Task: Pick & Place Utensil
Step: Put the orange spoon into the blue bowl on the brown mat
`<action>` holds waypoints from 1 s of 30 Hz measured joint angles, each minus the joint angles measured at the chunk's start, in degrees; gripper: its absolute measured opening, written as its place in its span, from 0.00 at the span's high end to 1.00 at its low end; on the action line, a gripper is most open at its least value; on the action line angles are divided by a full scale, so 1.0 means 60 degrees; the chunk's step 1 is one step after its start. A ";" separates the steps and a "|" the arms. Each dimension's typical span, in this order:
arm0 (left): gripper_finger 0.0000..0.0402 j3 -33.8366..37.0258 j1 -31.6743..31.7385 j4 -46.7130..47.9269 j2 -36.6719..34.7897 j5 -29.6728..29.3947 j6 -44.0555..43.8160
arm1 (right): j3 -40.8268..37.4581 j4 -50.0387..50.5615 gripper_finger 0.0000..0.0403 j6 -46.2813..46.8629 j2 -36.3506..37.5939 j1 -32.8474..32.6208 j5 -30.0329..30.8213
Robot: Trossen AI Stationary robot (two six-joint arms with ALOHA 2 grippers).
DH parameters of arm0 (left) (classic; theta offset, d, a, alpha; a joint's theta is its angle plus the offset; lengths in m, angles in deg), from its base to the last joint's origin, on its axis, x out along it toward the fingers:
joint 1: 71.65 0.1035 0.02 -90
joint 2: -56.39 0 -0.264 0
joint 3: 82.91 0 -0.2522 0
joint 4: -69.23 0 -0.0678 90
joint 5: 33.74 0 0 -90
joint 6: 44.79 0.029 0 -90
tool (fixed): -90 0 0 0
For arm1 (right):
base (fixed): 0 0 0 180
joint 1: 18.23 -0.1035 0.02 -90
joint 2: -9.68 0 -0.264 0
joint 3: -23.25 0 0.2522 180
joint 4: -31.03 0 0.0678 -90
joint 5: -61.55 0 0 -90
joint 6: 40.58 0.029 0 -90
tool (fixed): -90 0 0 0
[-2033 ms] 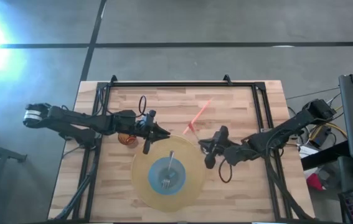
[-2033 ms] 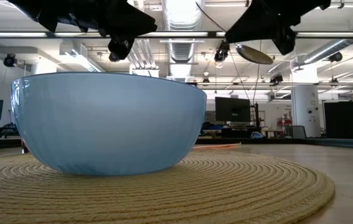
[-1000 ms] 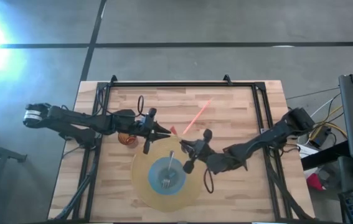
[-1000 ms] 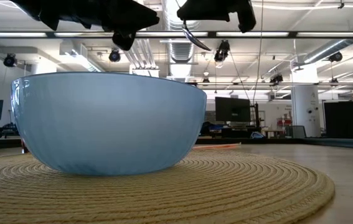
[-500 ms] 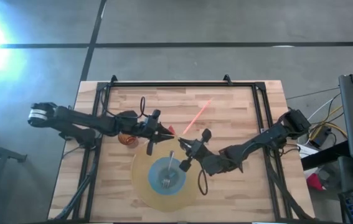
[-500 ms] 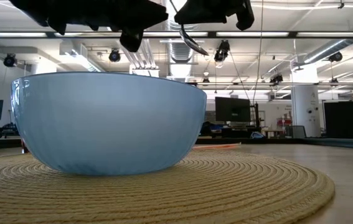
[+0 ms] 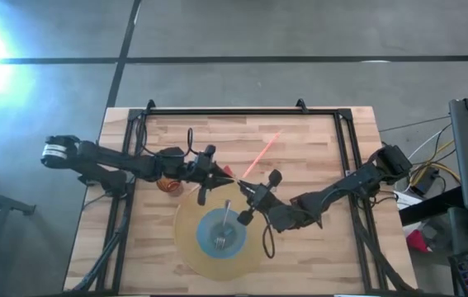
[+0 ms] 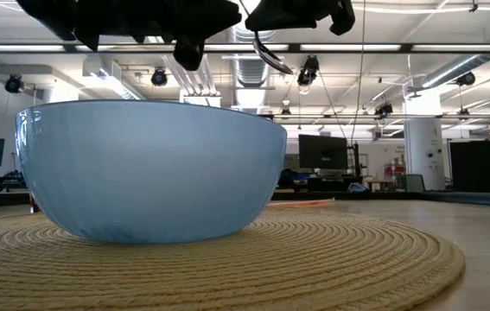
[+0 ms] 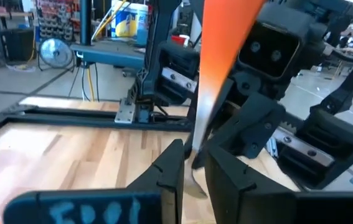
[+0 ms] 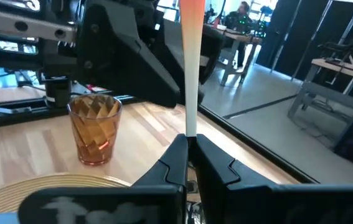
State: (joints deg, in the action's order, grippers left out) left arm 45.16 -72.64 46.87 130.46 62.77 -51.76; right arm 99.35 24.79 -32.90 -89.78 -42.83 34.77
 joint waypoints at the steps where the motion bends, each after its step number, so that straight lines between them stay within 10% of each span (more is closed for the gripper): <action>1: 0.86 -0.0035 0.0000 -0.0022 0.0001 -0.0001 0.0059 | 0.0000 0.0003 0.97 -0.0028 0.0000 0.0000 0.0000; 14: 0.59 -0.0098 0.0000 -0.0052 0.0001 -0.0969 -0.0320 | 0.0000 -0.0008 0.97 -0.0184 0.0004 0.0152 0.0495; 30: 0.58 -0.0204 -0.0015 -0.0901 -0.0006 -0.1919 -0.0644 | -0.0002 0.0021 0.97 0.0041 -0.0009 0.0754 0.0095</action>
State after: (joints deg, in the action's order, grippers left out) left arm 43.93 -72.73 41.46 130.43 51.26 -55.62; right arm 99.34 24.91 -32.65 -89.84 -38.31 35.34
